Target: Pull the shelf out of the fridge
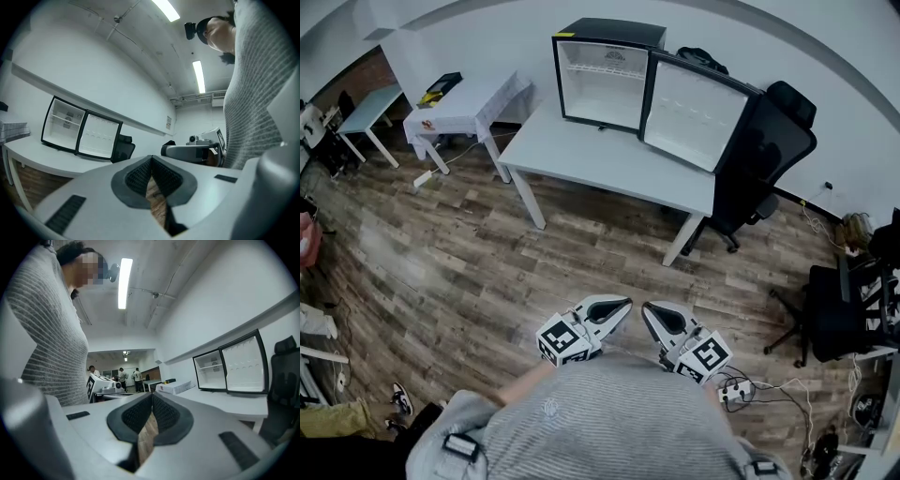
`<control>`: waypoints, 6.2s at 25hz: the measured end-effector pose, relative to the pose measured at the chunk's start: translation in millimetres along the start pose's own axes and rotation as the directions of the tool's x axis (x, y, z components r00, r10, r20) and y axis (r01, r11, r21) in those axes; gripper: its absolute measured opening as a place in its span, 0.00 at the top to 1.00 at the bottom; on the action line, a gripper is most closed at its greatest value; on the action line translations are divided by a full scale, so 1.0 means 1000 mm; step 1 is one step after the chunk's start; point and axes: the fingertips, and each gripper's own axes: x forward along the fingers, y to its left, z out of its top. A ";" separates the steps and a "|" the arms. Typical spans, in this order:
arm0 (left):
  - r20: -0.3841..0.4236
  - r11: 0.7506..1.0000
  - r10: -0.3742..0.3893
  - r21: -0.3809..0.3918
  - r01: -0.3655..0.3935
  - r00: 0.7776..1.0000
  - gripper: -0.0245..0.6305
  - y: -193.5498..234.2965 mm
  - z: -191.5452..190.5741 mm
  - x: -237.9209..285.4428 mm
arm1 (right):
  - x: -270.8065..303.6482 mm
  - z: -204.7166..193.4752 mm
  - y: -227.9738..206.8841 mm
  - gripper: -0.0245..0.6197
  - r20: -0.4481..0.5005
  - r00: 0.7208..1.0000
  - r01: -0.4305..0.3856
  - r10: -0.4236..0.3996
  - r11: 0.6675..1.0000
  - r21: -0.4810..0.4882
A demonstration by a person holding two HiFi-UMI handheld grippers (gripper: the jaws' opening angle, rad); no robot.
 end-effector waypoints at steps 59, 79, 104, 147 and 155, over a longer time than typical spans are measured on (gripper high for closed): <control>0.039 0.999 0.047 -0.007 -0.047 0.998 0.95 0.265 0.062 0.011 | 0.221 0.043 -0.132 0.94 -0.015 0.998 0.065 -0.066 0.996 -0.069; 0.033 0.998 0.057 0.025 -0.058 0.998 0.95 0.377 0.086 -0.019 | 0.323 0.056 -0.181 0.94 0.026 0.990 0.141 -0.140 0.987 -0.080; -0.008 0.997 0.065 0.037 -0.064 0.998 0.95 0.502 0.107 0.087 | 0.390 0.093 -0.357 0.94 0.054 0.988 0.149 -0.146 0.987 -0.062; 0.014 0.992 -0.093 0.087 0.092 0.996 0.95 0.663 0.170 0.141 | 0.501 0.137 -0.456 0.94 0.117 0.937 0.338 -0.329 0.939 -0.068; 0.029 0.986 -0.144 0.091 0.140 0.989 0.95 0.672 0.180 0.153 | 0.513 0.140 -0.465 0.94 0.115 0.935 0.342 -0.334 0.938 -0.056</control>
